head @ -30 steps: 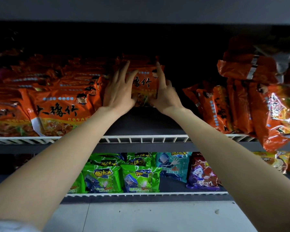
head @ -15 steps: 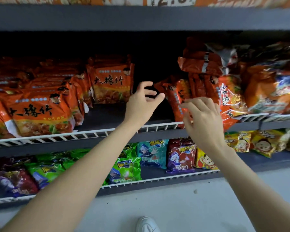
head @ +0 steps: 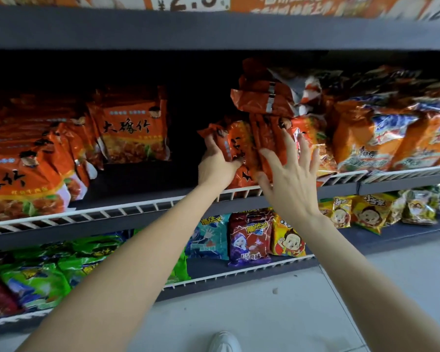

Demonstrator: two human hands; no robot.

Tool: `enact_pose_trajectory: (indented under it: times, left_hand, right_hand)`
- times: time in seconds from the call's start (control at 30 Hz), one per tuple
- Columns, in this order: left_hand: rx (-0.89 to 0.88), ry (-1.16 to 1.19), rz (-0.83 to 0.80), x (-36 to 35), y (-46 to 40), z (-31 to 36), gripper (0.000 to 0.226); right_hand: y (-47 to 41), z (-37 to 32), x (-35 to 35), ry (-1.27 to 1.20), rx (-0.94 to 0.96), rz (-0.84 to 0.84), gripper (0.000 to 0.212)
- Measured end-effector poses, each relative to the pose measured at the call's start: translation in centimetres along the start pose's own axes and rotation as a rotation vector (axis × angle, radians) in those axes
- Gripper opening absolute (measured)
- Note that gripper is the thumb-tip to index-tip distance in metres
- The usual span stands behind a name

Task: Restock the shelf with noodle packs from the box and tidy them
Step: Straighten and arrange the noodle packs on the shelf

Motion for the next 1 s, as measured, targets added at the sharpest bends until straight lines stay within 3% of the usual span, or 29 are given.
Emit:
enact_pose_trajectory:
  times: [0.13, 0.23, 0.3, 0.37, 0.53, 0.63, 0.73, 0.9, 1.0]
  left_hand:
    - [-0.029, 0.028, -0.040, 1.2, -0.7, -0.3, 0.089]
    - [-0.004, -0.034, -0.050, 2.1, -0.7, -0.4, 0.093]
    - [-0.041, -0.035, 0.074, 3.2, -0.7, -0.1, 0.087]
    - [-0.195, -0.088, 0.229, 4.4, -0.2, 0.8, 0.077]
    - [-0.461, -0.142, 0.287, 4.6, -0.4, 3.5, 0.064]
    - [-0.535, -0.119, 0.267, 4.3, -1.2, 5.2, 0.061]
    - [-0.435, 0.079, 0.179, 3.9, -2.5, 5.8, 0.070]
    - [-0.063, 0.437, 0.064, 4.2, -3.5, 4.5, 0.084]
    - [-0.030, 0.603, 0.091, 4.9, -3.0, 3.7, 0.081]
  right_hand:
    - [0.1, 0.5, -0.4, -0.017, 0.022, -0.025, 0.036]
    - [-0.4, 0.7, 1.2, -0.105, 0.015, 0.089, 0.030]
    - [-1.5, 1.4, 3.0, -0.224, -0.045, 0.218, 0.030]
    - [-3.1, 2.0, 4.4, -0.307, -0.129, 0.293, 0.038]
    - [-8.1, 2.5, 4.5, -0.313, -0.258, 0.087, 0.079]
    - [-10.1, 2.5, 3.4, -0.300, -0.279, -0.052, 0.080]
    - [-10.5, 1.8, 2.7, -0.248, -0.232, -0.097, 0.061]
    - [-9.5, -0.5, 2.7, -0.221, -0.123, 0.034, 0.049]
    - [-8.5, -3.2, 2.9, -0.198, -0.012, 0.113, 0.044]
Point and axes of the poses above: each hand's wrist, its own y-axis away from the middle knuckle, its own x-axis out of the back of the hand, z = x × y, the point moved 4 cm from there along -y, towards the middle knuckle, and after that the axes turned 7 degrees about -x, right-handed, at the moved point
